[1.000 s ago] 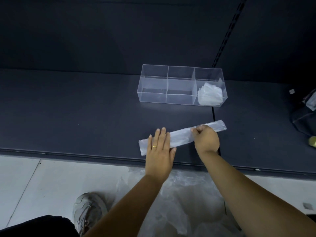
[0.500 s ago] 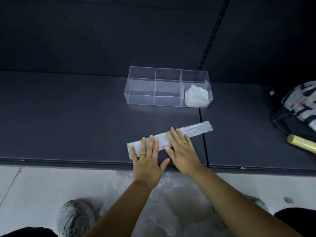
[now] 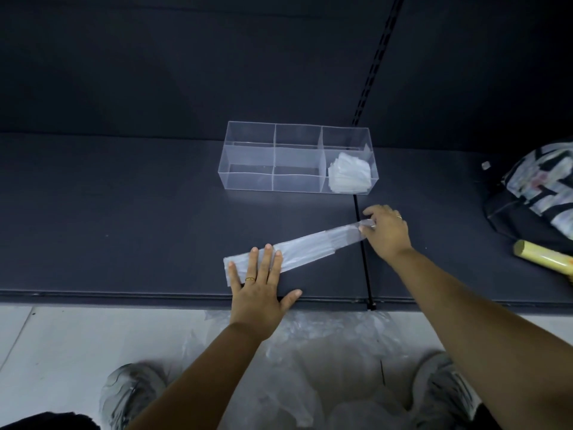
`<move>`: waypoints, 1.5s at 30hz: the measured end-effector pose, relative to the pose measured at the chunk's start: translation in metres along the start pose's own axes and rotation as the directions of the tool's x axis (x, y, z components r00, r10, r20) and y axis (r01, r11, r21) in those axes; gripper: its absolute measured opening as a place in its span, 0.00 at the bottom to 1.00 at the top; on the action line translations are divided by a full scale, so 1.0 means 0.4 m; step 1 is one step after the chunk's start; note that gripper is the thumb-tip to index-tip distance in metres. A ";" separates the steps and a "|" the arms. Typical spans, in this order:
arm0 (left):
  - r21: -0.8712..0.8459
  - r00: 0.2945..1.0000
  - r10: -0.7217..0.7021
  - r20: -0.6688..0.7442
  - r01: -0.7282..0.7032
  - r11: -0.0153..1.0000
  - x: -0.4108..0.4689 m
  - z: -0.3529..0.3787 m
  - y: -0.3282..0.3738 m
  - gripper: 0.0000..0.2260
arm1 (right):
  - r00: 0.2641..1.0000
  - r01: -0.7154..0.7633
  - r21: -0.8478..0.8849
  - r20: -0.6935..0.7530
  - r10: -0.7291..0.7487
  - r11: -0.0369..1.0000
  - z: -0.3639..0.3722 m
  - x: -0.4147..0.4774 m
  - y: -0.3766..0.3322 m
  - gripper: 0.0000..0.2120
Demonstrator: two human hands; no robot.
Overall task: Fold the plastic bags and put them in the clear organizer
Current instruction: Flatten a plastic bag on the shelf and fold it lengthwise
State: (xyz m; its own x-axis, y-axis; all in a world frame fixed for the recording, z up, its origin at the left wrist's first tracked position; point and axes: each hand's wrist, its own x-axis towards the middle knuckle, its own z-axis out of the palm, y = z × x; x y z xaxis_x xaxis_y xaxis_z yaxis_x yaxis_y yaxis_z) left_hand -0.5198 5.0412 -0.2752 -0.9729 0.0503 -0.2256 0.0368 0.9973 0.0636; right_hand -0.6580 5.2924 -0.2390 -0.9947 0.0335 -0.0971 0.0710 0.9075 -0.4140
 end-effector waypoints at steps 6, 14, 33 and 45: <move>0.031 0.997 0.069 -0.020 -0.068 0.997 0.007 -0.012 -0.034 0.37 | 0.994 -0.074 0.046 0.085 0.069 0.996 -0.014 0.000 -0.001 0.07; 0.146 0.948 0.316 0.043 -0.319 0.936 0.047 -0.050 -0.131 0.37 | 0.851 -0.522 0.610 0.419 0.316 0.596 -0.071 -0.134 0.019 0.07; -0.966 0.966 -0.084 0.243 0.233 -0.116 -0.028 -0.193 0.237 0.11 | 0.825 -0.335 0.710 0.539 -0.171 0.619 -0.182 -0.233 -0.074 0.15; -0.741 0.886 0.005 0.464 0.391 -0.546 0.093 -0.131 0.063 0.10 | 0.793 -0.293 0.460 0.607 -0.056 0.838 0.005 -0.192 -0.118 0.08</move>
State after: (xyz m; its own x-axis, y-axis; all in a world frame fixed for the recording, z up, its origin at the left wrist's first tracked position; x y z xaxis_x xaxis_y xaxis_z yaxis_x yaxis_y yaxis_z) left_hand -0.5670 5.0655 -0.2309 -0.7557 0.0745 -0.6506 -0.5698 -0.5646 0.5972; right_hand -0.5850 5.2462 -0.2140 -0.7477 -0.2784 -0.6029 0.3847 0.5584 -0.7349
